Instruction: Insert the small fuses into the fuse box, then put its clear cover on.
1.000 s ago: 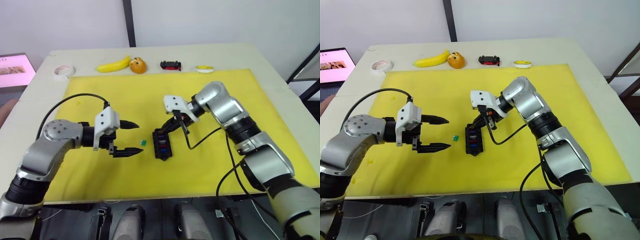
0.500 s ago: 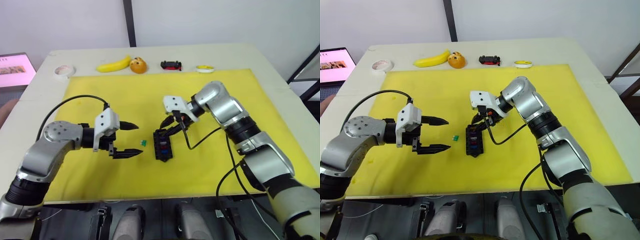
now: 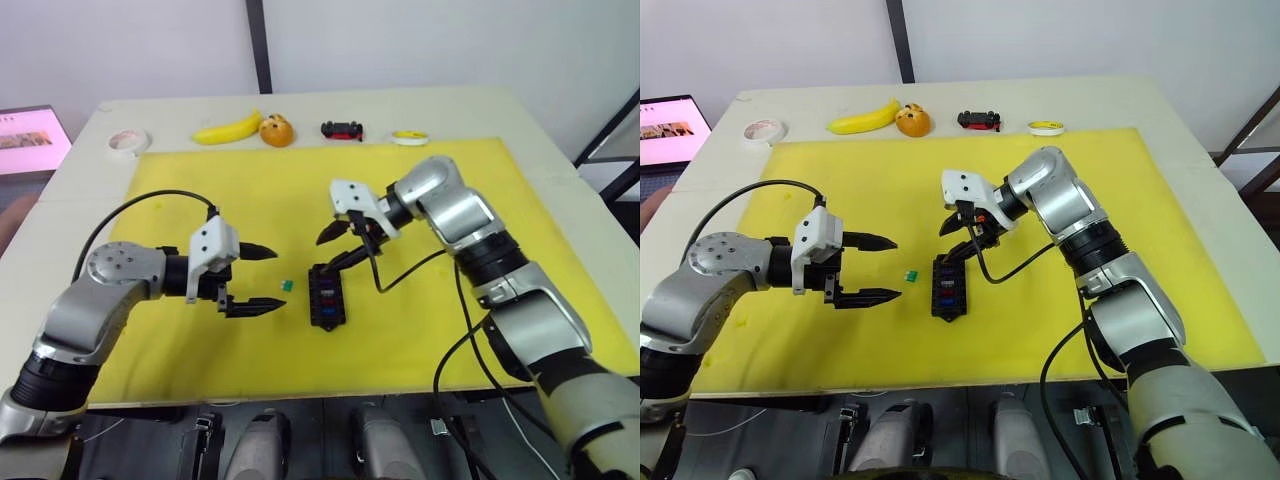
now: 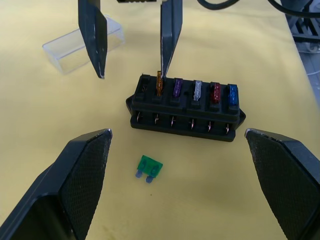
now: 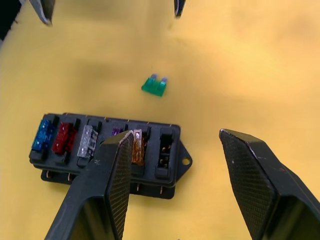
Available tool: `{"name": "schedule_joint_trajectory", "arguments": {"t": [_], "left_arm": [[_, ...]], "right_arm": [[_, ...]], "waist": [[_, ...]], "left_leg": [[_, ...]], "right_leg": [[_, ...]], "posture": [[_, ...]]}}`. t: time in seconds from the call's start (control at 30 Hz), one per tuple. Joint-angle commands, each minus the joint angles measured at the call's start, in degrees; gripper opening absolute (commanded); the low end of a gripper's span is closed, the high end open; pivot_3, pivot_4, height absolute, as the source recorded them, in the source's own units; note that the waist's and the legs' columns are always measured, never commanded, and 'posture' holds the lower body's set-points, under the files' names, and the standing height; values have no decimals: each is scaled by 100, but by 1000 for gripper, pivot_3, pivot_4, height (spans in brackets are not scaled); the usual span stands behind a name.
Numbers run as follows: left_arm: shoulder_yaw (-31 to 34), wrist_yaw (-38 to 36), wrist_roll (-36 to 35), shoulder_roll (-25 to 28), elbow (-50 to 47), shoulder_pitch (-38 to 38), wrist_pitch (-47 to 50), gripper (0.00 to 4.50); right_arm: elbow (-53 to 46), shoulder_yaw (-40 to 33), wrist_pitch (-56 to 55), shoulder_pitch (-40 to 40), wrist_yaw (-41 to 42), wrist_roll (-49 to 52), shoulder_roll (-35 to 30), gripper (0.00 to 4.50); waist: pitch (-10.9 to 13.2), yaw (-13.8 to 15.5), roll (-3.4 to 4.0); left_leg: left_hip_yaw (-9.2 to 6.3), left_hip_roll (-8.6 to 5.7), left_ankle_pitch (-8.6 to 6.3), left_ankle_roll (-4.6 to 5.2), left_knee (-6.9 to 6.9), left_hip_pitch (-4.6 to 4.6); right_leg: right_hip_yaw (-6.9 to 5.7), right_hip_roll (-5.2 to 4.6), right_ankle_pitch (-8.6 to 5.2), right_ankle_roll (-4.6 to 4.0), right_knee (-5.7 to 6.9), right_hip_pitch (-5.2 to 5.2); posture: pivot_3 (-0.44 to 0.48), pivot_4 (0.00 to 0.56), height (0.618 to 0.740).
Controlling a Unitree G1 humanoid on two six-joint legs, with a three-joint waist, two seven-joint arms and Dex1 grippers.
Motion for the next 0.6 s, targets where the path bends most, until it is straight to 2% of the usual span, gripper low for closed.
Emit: {"name": "schedule_joint_trajectory", "arguments": {"t": [0.03,0.23,0.4,0.6], "left_arm": [[103,-32,-21,42,-68,-66,-112,4500],[124,-25,-17,61,-78,-49,-110,4500],[125,-52,-15,81,-62,-48,-120,4500],[76,-112,17,68,19,-124,-149,4500]], "right_arm": [[-470,-362,172,-75,-20,341,-85,2929],[-914,-701,172,417,-299,603,-284,2929],[-1561,-750,343,976,-497,726,-506,2929],[-1919,-690,698,1173,-968,732,-480,2929]], "waist": [[0,1,0],[0,21,0],[0,13,0],[0,1,0]], "left_leg": [[0,0,0,0,0,0],[-1,0,0,0,0,-1],[1,-1,-1,1,0,-3],[1,2,-1,1,-2,-1]], "right_leg": [[0,0,0,0,0,0],[-1,-2,0,0,0,0],[0,-5,0,0,-1,0],[1,4,0,0,0,-4]], "posture": [[0,150,740],[0,150,740],[0,150,740],[0,150,740]]}}
